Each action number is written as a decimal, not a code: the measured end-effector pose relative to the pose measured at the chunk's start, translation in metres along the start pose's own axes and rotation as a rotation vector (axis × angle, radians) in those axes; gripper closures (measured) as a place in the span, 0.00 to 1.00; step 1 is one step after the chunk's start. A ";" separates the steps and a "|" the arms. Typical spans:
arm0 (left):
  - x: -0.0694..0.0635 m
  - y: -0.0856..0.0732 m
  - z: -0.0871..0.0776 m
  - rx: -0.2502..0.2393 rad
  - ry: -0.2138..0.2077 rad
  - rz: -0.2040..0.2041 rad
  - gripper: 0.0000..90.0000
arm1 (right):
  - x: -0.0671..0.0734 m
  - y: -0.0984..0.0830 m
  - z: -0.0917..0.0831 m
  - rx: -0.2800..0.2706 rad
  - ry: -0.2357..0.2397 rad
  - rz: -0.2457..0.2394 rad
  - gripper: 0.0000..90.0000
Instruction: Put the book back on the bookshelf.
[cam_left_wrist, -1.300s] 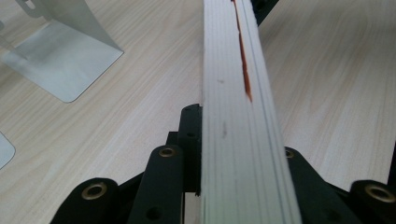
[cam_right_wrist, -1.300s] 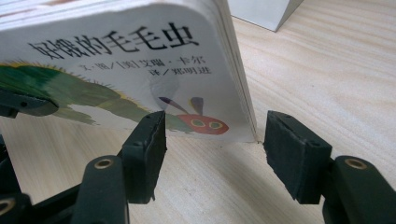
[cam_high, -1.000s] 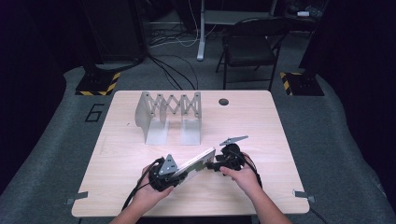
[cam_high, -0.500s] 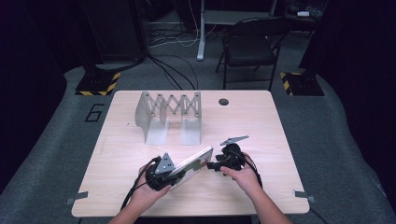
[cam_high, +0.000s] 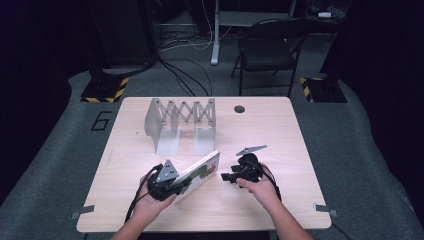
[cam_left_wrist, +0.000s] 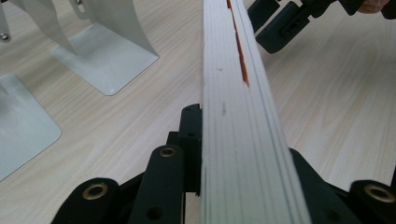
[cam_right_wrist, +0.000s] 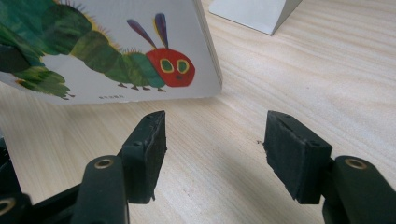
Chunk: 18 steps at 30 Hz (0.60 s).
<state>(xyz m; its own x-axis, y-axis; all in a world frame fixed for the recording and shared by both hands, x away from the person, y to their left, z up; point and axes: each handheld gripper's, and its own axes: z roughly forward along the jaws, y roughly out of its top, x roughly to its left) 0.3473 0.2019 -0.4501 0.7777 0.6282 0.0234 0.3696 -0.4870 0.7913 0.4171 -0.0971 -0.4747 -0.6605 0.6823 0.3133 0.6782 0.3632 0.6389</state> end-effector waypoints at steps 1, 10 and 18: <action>0.001 0.000 -0.001 0.000 -0.005 -0.007 0.84 | 0.000 0.000 0.000 -0.001 0.000 0.001 0.43; 0.011 -0.002 -0.010 -0.019 0.031 -0.036 0.84 | -0.001 0.000 0.000 0.000 -0.002 0.004 0.43; 0.019 -0.004 -0.017 -0.033 0.056 -0.061 0.84 | -0.002 -0.001 0.000 -0.003 -0.006 -0.005 0.43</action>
<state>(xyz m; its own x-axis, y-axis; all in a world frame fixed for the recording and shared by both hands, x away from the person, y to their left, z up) 0.3521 0.2266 -0.4423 0.7242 0.6895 0.0084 0.3975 -0.4274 0.8120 0.4183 -0.0987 -0.4760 -0.6616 0.6845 0.3060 0.6742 0.3644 0.6424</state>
